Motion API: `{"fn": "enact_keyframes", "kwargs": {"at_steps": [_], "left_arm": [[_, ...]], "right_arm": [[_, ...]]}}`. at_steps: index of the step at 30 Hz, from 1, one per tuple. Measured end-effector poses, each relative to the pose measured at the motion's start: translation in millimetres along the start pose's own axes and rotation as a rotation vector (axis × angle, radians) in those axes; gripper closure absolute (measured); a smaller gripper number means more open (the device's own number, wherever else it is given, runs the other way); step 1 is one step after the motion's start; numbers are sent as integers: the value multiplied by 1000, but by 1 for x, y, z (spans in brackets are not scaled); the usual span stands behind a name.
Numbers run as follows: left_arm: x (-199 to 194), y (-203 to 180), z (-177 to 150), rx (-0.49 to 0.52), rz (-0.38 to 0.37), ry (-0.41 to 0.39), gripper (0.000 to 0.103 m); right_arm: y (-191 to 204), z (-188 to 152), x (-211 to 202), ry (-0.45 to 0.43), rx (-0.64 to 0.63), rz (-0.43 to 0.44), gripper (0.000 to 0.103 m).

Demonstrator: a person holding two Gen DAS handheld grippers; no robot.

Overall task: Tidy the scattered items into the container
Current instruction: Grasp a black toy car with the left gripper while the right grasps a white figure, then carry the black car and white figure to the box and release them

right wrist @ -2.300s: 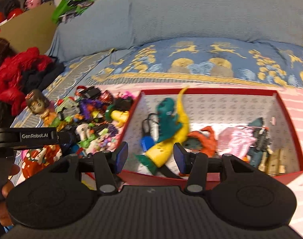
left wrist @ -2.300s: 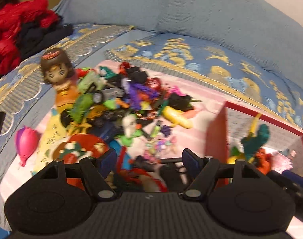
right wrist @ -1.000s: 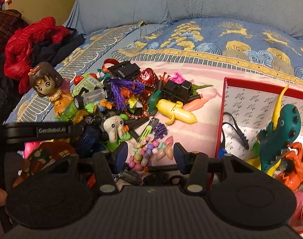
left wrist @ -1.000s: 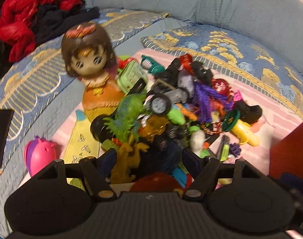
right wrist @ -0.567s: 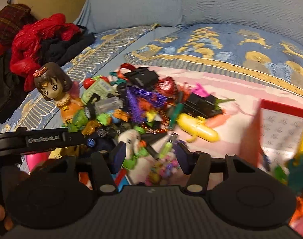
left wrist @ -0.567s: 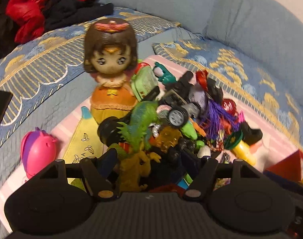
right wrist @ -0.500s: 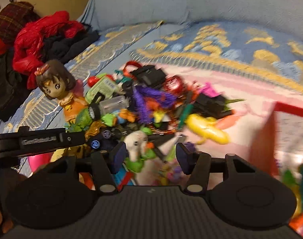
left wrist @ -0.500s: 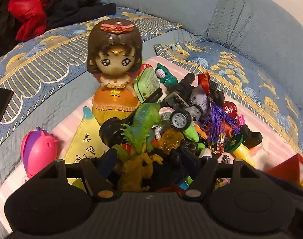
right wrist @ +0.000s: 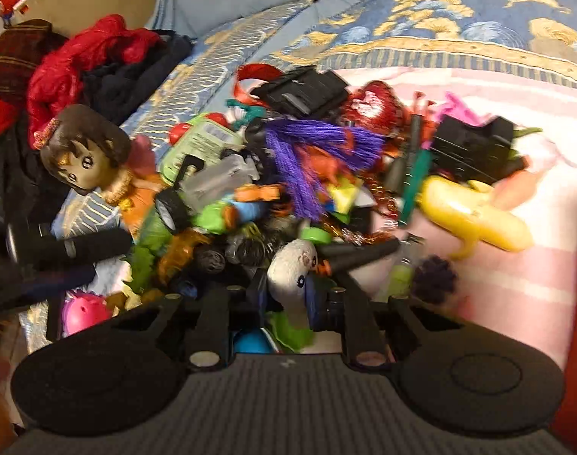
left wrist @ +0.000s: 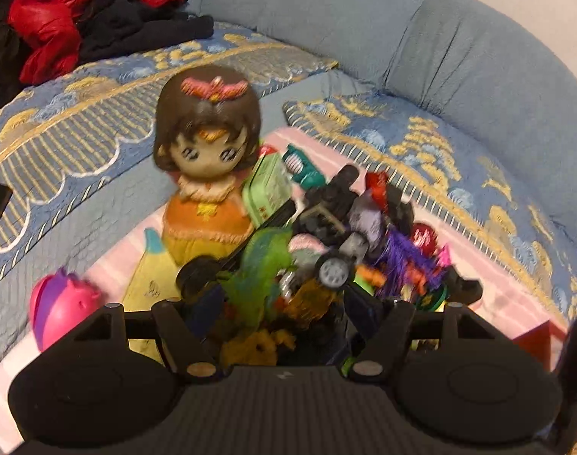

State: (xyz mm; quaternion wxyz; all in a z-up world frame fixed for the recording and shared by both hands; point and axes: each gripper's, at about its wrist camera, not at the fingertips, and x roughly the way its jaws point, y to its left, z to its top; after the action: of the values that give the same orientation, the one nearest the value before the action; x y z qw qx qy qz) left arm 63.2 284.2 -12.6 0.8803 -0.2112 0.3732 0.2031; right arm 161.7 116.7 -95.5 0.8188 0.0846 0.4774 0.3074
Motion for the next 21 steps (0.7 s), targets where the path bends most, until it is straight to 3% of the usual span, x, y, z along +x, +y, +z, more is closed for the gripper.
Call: {"fn": "enact_keyframes", "kwargs": {"at_steps": [3, 9, 14, 16, 21], "left_arm": [[8, -8, 6, 21, 12, -4, 30], [27, -24, 19, 76, 29, -6, 31], [42, -29, 21, 108, 30, 34, 49], [39, -31, 20, 109, 12, 41, 71], [30, -40, 14, 143, 2, 46, 74]], "right_arm": [[-1, -7, -13, -13, 3, -26, 85], [0, -24, -58, -66, -27, 9, 85], [-2, -34, -91, -112, -33, 30, 85], [-5, -37, -102, -126, -35, 28, 85], [-14, -45, -126, -152, -16, 20, 85]]}}
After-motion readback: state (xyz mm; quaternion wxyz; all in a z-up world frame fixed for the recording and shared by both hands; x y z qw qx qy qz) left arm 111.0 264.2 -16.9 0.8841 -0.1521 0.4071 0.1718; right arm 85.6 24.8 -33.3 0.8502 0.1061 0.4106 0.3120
